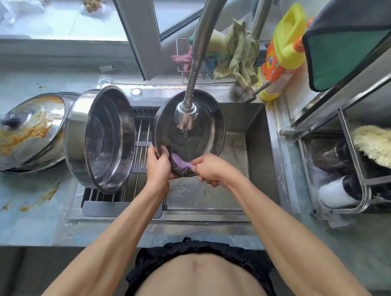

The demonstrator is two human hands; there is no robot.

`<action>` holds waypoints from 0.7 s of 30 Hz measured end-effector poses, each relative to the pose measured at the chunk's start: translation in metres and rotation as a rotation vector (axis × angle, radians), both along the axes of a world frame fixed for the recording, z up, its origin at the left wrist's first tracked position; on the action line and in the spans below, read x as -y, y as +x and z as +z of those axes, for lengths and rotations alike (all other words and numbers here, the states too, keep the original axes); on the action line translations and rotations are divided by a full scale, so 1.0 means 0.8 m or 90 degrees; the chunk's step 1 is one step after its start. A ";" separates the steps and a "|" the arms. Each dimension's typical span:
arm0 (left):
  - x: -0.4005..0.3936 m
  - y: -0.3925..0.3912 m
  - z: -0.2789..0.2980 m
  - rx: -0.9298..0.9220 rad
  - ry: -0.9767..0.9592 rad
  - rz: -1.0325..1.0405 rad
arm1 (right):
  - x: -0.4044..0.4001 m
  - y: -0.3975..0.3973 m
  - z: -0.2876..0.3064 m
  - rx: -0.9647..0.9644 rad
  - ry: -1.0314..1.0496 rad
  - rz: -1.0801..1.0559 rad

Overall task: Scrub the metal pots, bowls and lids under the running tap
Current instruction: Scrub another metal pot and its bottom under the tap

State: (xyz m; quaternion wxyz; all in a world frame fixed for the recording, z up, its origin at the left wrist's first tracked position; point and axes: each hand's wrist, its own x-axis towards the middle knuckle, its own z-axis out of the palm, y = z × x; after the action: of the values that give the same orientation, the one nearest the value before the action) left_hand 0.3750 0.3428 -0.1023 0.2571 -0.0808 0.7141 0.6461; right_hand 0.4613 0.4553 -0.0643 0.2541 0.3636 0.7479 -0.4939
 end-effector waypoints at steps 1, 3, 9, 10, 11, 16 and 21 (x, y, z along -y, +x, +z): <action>0.002 0.000 0.002 0.017 0.006 -0.005 | -0.005 0.003 -0.001 0.025 0.079 0.057; 0.008 0.000 0.004 -0.006 -0.027 -0.050 | -0.016 0.009 -0.004 0.074 0.244 0.103; 0.013 0.005 0.010 0.055 0.002 -0.075 | -0.038 0.028 -0.021 0.032 0.451 -0.028; 0.013 0.003 0.010 0.094 0.032 -0.061 | -0.037 0.033 -0.027 0.004 0.409 -0.116; 0.014 0.001 0.010 0.136 0.061 -0.045 | -0.035 0.037 -0.032 -0.014 0.344 -0.199; 0.019 0.012 0.014 0.293 0.133 -0.068 | -0.019 0.041 -0.059 -0.073 -0.005 -0.486; 0.038 -0.052 0.029 0.120 -0.110 -0.233 | -0.037 0.047 -0.062 -0.073 0.046 -0.506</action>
State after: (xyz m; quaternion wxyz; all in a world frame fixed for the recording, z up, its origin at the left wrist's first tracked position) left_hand 0.3335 0.3125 -0.0787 0.4281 -0.0316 0.7423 0.5145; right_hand 0.4990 0.4850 -0.1140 -0.0120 0.6050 0.5788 -0.5466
